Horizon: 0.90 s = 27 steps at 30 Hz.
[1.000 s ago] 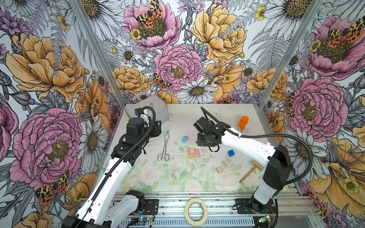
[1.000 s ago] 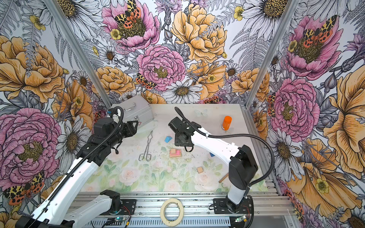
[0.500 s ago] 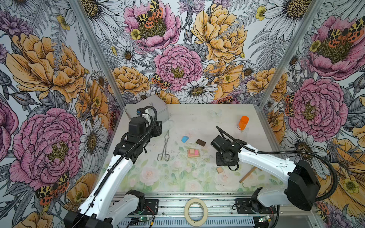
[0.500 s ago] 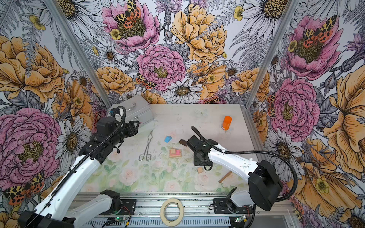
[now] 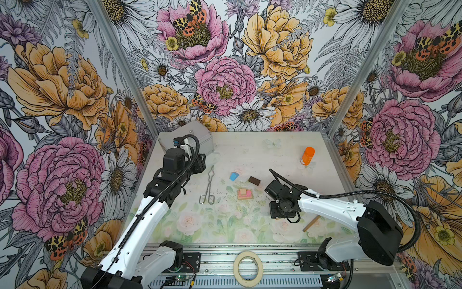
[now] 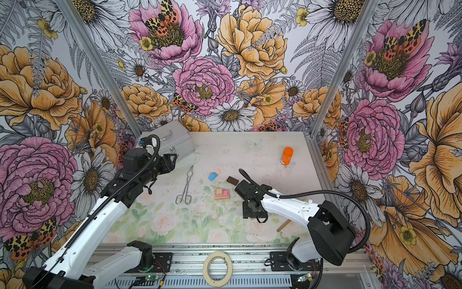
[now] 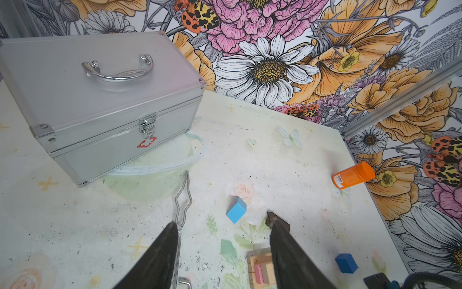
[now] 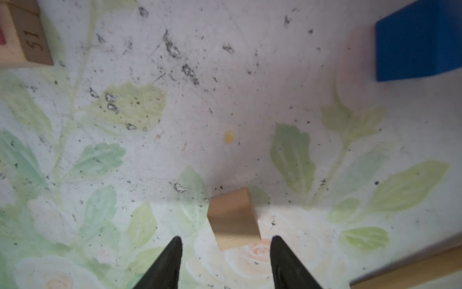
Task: Build the wood block tower
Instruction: 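Move the right gripper to a second small wooden cube and grasp it, then carry the second cube over the stack with the right gripper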
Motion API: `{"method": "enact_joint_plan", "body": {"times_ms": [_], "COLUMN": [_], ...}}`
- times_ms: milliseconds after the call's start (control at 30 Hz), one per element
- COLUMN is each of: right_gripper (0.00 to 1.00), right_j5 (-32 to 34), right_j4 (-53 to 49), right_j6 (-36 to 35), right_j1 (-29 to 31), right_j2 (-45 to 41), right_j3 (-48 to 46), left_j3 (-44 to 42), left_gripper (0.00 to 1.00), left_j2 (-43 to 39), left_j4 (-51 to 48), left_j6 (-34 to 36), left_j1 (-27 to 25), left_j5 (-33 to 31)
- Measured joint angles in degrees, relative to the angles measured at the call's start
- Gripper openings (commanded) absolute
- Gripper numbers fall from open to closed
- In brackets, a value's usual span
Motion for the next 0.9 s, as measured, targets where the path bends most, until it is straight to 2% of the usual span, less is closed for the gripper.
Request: {"method": "enact_joint_plan", "body": {"times_ms": [333,900], "right_gripper": [0.53,0.31], "right_j5": [0.0,0.02], "right_j4": [1.55,2.03], "right_j6": [-1.05,-1.9], "right_j1": [0.0,0.0], "right_j2": [3.58,5.27], "right_j3": [-0.04,-0.35], "left_j3": [0.0,-0.02], "left_gripper": [0.6,0.6], "left_j2": [0.0,0.09], "left_j4": [0.0,0.0], "left_j6": [0.02,0.04], "left_j1": [0.0,-0.11], "left_j5": [0.0,-0.07]}}
